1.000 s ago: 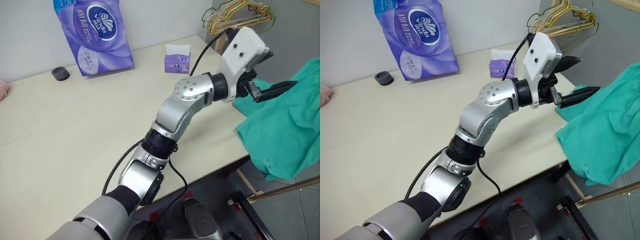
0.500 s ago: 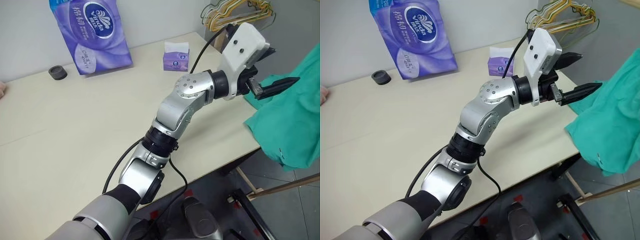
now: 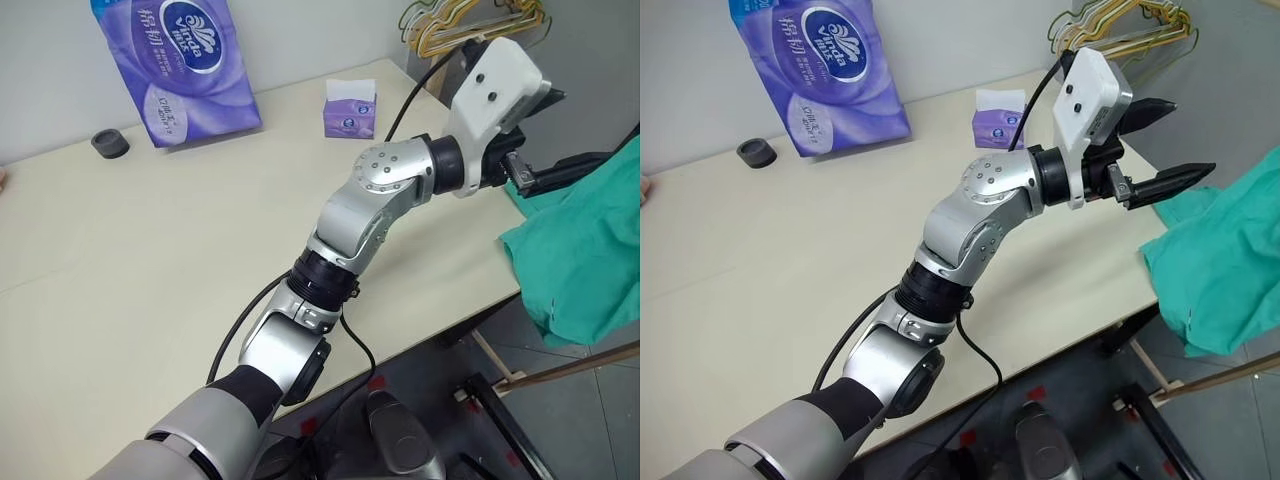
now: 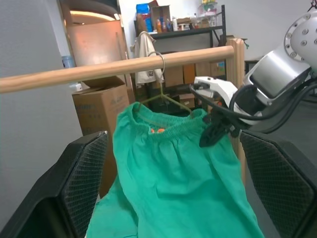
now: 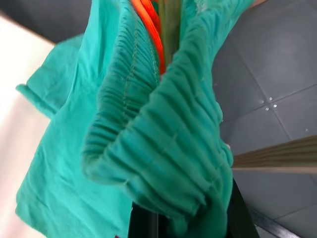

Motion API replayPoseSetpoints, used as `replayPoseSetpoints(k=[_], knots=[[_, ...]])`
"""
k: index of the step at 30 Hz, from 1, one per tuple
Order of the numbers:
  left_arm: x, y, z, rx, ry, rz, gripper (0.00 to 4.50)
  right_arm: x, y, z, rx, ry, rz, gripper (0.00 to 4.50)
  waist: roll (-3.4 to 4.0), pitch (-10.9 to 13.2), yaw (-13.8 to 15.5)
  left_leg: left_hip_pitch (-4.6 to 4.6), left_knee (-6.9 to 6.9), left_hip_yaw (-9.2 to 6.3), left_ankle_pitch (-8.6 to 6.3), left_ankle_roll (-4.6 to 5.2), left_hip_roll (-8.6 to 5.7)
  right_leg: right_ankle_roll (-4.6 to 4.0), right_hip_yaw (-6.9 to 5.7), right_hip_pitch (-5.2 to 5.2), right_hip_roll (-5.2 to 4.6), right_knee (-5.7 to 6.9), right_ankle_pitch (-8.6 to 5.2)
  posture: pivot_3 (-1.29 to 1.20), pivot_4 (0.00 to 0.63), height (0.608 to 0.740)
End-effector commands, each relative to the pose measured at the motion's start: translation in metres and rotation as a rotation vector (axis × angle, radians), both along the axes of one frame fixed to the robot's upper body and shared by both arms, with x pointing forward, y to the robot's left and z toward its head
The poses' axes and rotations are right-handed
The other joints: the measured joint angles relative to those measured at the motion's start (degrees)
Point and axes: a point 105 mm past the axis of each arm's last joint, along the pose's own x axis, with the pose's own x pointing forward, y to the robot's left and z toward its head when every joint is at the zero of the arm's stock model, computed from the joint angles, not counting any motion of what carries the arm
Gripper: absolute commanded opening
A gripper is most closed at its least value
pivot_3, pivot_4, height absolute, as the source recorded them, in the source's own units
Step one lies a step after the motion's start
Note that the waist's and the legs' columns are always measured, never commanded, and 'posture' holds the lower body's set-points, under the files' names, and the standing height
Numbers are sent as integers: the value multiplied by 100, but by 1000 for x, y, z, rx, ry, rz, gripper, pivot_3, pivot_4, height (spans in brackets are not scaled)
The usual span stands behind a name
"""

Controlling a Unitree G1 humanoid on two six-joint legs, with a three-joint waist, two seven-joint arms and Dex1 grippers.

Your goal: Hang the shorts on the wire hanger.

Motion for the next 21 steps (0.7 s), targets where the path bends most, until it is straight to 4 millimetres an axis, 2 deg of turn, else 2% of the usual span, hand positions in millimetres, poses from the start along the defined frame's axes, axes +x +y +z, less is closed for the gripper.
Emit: replayPoseSetpoints(k=[1,9,12,21], knots=[[-19,-9,15,-37,-52,-56,4485,-2,2,3,7,-31,12,0,0,0,0,0,0,2,0,0,-1,2,2,0,0,0,0,-404,241,740],[-26,-11,9,-15,-54,-102,4485,-5,-2,10,-51,-53,-30,0,0,0,-5,1,0,-2,-1,0,0,3,0,0,1,0,0,-410,235,740],[-36,-11,1,30,-97,-172,4500,-8,-3,16,-77,-78,-42,762,2,-1,-5,1,0,0,-1,0,0,3,1,0,1,1,0,-419,232,740],[-46,-13,-8,66,-130,-236,4500,-19,10,52,-214,-190,-8,3830,8,-3,-49,2,0,3,-1,-1,0,7,5,-1,1,2,-1,-457,216,740]])
